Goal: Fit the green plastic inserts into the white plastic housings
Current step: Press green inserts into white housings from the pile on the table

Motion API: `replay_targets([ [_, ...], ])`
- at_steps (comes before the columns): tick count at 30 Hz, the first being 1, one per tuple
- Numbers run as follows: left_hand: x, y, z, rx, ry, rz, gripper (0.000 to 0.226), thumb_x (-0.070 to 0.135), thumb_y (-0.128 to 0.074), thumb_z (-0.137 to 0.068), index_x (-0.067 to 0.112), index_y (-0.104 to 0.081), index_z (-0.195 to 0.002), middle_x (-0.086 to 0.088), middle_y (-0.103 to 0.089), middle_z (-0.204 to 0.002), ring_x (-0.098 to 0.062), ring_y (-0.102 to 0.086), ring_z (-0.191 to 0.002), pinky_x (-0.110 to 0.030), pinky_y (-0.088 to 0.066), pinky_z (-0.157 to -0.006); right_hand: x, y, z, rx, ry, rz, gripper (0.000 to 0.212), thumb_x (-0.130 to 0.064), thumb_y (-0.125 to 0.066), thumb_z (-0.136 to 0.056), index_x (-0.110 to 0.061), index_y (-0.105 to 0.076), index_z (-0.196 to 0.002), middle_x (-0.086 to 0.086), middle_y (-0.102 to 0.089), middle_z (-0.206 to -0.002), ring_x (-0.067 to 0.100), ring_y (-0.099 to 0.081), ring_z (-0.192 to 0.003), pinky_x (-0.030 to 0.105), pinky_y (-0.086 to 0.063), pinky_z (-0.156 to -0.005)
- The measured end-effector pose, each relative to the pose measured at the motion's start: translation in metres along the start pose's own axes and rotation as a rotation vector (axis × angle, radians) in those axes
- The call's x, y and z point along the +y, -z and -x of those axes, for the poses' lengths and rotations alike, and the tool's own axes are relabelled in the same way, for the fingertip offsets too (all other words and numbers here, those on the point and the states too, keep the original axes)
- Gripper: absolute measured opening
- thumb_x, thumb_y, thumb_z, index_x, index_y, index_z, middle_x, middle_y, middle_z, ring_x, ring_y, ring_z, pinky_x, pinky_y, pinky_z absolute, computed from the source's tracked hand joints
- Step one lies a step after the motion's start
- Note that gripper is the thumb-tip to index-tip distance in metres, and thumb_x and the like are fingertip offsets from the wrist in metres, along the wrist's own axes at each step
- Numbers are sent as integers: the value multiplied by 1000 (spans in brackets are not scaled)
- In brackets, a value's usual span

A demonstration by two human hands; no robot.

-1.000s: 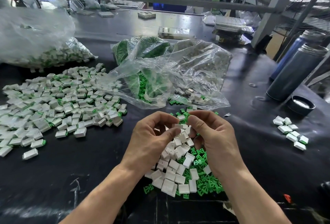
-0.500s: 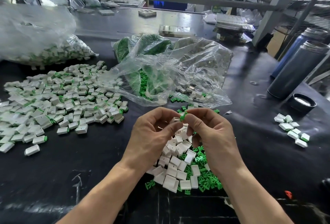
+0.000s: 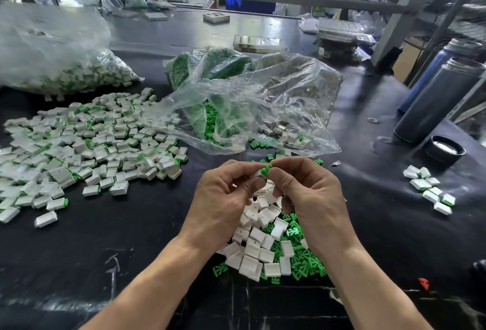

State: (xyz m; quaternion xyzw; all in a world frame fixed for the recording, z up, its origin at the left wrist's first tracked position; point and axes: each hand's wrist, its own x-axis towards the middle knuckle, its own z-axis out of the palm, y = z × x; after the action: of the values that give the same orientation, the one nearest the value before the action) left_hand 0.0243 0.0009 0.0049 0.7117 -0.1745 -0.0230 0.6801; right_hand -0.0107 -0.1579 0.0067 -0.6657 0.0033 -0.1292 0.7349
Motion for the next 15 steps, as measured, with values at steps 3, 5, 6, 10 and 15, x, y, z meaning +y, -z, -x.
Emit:
replay_targets([
  [3, 1, 0, 0, 3, -7, 12, 25, 8, -72, -91, 27, -78, -105, 5, -74, -94, -4, -66, -77, -24, -56, -69, 0, 0, 0, 5, 9, 13, 4, -16, -78, -89, -19, -78, -92, -1, -69, -70, 8, -55, -56, 19, -44, -48],
  [5, 1, -1, 1, 6, -18, 29, 25, 6, -71, -91, 26, -78, -104, 9, -75, -86, -1, -64, -72, -20, -54, -66, 1, 1, -1, -1, 21, 35, 5, -15, -77, -91, -20, -77, -92, -2, -70, -71, 8, -57, -57, 19, -45, -49],
  [6, 2, -1, 2, 4, -24, 44, 25, 4, -71, -91, 26, -78, -103, 11, -75, -82, 2, -64, -70, -17, -52, -65, 1, 1, -1, -6, 29, 49, 6, -14, -77, -91, -20, -77, -92, -2, -71, -73, 8, -58, -58, 18, -45, -51],
  [10, 3, -1, 3, -1, -36, 69, 29, -1, -70, -91, 26, -78, -99, 12, -76, -79, 4, -65, -67, -11, -51, -64, 3, 0, -1, -21, 58, 148, 11, -15, -76, -94, -26, -76, -93, -4, -73, -79, 7, -62, -67, 16, -47, -57],
  [15, -2, 1, 0, 57, -18, 33, 21, 8, -77, -87, 26, -80, -97, 4, -78, -87, -8, -68, -72, -20, -56, -66, 3, 3, 0, -25, 113, 306, 12, -22, -77, -94, -33, -73, -97, -6, -75, -87, 12, -67, -75, 29, -57, -68],
])
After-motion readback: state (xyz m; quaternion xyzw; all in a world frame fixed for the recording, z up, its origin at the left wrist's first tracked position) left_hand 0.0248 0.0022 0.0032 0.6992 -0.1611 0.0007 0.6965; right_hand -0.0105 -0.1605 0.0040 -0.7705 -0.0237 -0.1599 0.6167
